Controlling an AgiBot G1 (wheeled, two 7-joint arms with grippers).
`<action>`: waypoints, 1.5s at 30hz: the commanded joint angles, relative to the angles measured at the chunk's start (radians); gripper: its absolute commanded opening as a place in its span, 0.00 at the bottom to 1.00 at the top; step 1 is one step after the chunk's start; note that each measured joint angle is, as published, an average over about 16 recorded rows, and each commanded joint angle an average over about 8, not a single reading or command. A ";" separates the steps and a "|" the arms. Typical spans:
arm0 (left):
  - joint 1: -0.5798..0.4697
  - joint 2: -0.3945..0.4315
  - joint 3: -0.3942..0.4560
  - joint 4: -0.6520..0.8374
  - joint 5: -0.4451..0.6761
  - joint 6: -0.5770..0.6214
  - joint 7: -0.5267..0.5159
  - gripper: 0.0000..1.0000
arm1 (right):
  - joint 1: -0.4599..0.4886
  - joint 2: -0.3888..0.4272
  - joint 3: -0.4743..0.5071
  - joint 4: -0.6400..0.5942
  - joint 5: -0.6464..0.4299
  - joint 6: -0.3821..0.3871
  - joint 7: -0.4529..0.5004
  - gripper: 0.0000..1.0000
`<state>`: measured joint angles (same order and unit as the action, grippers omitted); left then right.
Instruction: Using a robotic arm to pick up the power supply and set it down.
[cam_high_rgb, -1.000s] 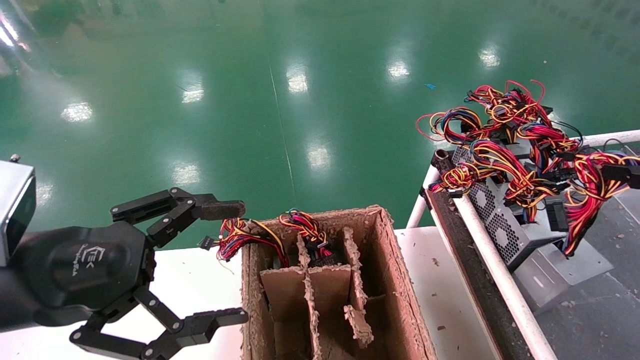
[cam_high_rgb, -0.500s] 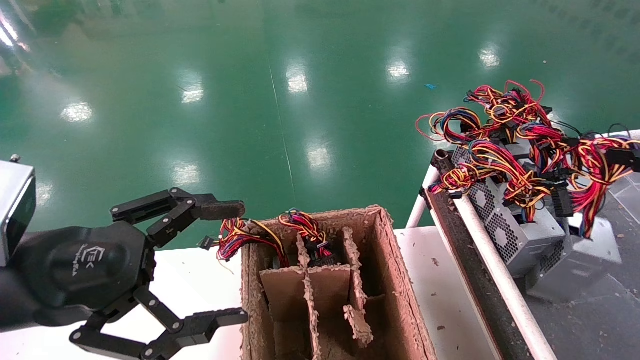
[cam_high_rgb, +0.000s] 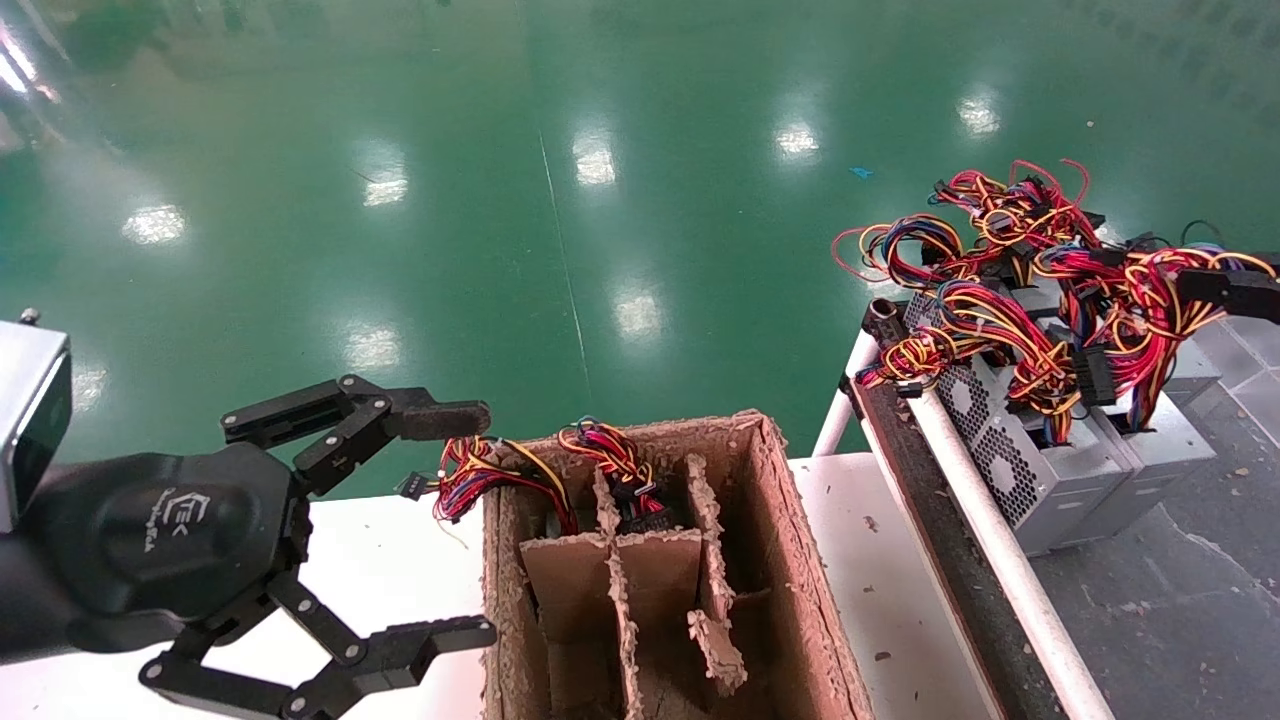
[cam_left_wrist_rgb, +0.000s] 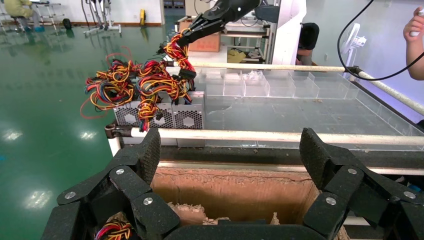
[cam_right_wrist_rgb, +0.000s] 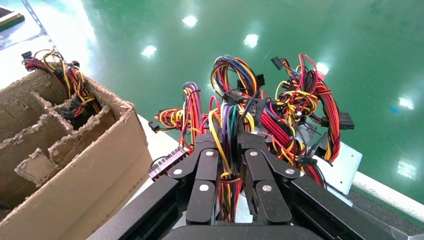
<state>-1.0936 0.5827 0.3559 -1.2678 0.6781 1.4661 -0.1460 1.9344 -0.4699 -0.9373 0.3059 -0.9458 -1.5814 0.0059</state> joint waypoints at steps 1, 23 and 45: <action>0.000 0.000 0.000 0.000 0.000 0.000 0.000 1.00 | 0.006 -0.006 -0.006 -0.012 0.001 0.000 -0.003 1.00; 0.000 0.000 0.000 0.000 0.000 0.000 0.000 1.00 | -0.055 -0.022 0.038 0.040 0.071 0.005 0.002 1.00; 0.000 0.000 0.000 0.001 -0.001 0.000 0.000 1.00 | -0.381 -0.070 0.289 0.420 0.130 0.038 0.075 1.00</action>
<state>-1.0937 0.5825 0.3563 -1.2672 0.6775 1.4657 -0.1456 1.5534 -0.5400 -0.6481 0.7260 -0.8161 -1.5435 0.0806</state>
